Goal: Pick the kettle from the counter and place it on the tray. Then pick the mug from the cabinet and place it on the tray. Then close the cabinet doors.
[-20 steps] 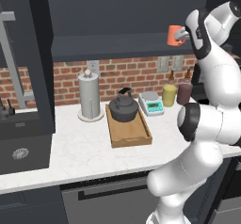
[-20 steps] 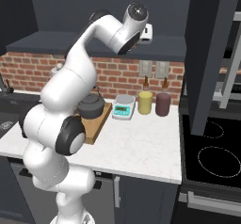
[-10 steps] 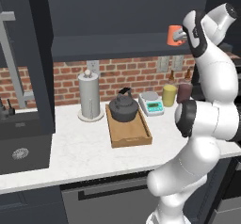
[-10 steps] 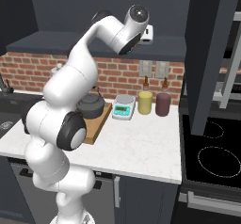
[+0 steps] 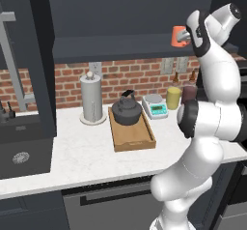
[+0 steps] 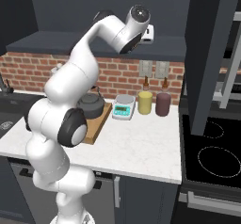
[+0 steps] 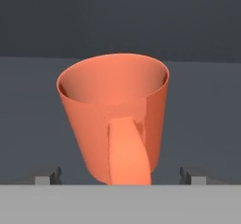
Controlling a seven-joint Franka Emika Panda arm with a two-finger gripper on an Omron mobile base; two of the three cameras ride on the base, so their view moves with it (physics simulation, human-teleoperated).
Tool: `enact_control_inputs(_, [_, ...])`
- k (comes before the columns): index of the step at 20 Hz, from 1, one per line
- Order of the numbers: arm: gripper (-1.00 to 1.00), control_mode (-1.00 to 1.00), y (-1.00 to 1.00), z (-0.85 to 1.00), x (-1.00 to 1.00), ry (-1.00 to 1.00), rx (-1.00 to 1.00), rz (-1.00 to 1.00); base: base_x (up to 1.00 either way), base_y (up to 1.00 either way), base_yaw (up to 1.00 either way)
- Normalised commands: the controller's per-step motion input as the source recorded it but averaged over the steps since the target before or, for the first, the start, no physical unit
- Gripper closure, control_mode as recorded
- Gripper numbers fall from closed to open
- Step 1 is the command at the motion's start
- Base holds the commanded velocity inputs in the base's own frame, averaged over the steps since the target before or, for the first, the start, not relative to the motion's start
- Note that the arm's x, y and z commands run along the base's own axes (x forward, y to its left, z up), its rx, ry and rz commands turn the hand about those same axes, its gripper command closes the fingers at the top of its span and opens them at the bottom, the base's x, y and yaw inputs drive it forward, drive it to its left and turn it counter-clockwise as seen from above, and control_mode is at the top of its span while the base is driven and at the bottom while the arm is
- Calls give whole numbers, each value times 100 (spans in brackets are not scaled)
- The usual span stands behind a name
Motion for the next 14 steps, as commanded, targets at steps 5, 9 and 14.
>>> enact_control_inputs(5, [-100, -100, -2, -1, 9, 0, 0, 2, 0, 0, 0])
enact_control_inputs(9, [-100, -100, 0, 0, -7, -1, 0, 4, 0, 0, 0])
enact_control_inputs(14, [100, -100, 0, 0, -8, -1, 0, 4, 0, 0, 0])
